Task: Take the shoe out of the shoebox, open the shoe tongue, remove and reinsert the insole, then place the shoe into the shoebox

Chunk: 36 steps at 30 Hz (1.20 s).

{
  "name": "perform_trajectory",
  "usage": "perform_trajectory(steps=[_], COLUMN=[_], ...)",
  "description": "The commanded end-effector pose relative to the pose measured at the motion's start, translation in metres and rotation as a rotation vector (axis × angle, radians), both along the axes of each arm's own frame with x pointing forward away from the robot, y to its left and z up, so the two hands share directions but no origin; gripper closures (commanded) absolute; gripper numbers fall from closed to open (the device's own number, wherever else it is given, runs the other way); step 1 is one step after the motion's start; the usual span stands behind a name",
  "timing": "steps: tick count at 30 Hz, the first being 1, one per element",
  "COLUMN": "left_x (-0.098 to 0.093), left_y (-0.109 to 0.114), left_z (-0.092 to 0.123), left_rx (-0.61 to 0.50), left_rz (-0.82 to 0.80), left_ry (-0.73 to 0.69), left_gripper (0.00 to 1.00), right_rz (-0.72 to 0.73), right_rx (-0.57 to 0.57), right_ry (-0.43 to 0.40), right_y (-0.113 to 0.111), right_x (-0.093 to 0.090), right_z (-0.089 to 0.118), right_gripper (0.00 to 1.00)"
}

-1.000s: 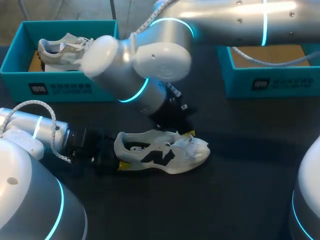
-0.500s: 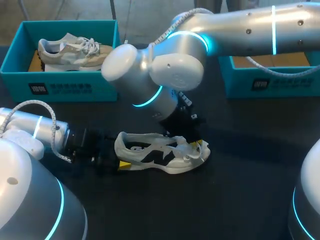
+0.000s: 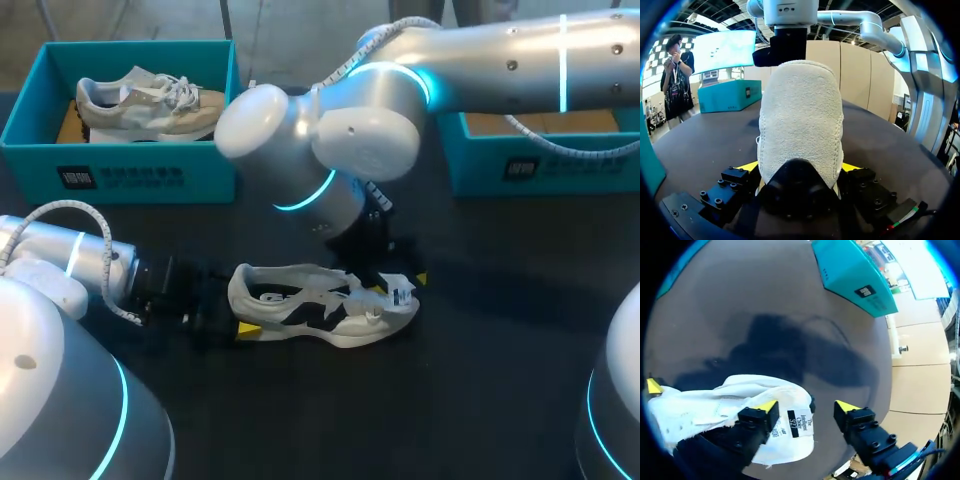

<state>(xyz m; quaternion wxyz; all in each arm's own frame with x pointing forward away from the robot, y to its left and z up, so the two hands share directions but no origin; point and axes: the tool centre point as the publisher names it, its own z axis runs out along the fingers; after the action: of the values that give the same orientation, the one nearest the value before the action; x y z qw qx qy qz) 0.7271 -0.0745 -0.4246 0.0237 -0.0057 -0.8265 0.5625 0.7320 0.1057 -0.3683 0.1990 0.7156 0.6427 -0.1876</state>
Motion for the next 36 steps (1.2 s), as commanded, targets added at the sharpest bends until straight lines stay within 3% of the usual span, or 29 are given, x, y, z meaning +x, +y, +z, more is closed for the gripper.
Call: perform_trajectory(steps=[1,10,21,22,23,24,25,27,28,29,36], left_x=[0.000,0.000,0.000,0.000,0.000,0.000,0.000,0.000,0.000,0.000,0.000], left_y=[0.001,0.001,0.001,0.001,0.001,0.001,0.001,0.001,0.001,0.001,0.001], left_z=[-0.002,-0.002,-0.002,-0.002,-0.002,-0.002,-0.002,-0.002,-0.002,-0.002,-0.002], left_rx=[0.000,0.000,0.000,0.000,0.000,0.000,0.000,0.000,0.000,0.000,0.000], left_rz=[0.002,0.002,0.002,0.002,0.002,0.002,0.002,0.002,0.002,0.002,0.002], left_ry=[0.000,0.000,0.000,0.000,0.000,0.000,0.000,0.000,0.000,0.000,0.000], left_gripper=[1.00,1.00,1.00,1.00,1.00,1.00,1.00,1.00,1.00,1.00,1.00], right_rz=[-0.352,-0.083,0.199,0.234,0.264,0.287,0.321,0.368,0.394,0.423,0.692], right_rx=[0.056,0.224,0.309,0.320,0.329,0.328,0.330,0.320,0.328,0.330,0.361], right_ry=[-0.309,-0.395,-0.430,-0.426,-0.422,-0.418,-0.410,-0.405,-0.399,-0.388,-0.266], right_y=[0.004,0.038,0.081,0.085,0.088,0.092,0.096,0.102,0.105,0.109,0.134], right_x=[-0.007,0.007,0.016,0.015,0.015,0.014,0.013,0.010,0.009,0.008,-0.001], right_z=[0.020,0.059,0.091,0.092,0.093,0.094,0.095,0.095,0.096,0.096,0.094], right_gripper=[0.00,0.00,0.00,0.07,0.24,0.33,0.55,0.75,0.92,1.00,1.00])
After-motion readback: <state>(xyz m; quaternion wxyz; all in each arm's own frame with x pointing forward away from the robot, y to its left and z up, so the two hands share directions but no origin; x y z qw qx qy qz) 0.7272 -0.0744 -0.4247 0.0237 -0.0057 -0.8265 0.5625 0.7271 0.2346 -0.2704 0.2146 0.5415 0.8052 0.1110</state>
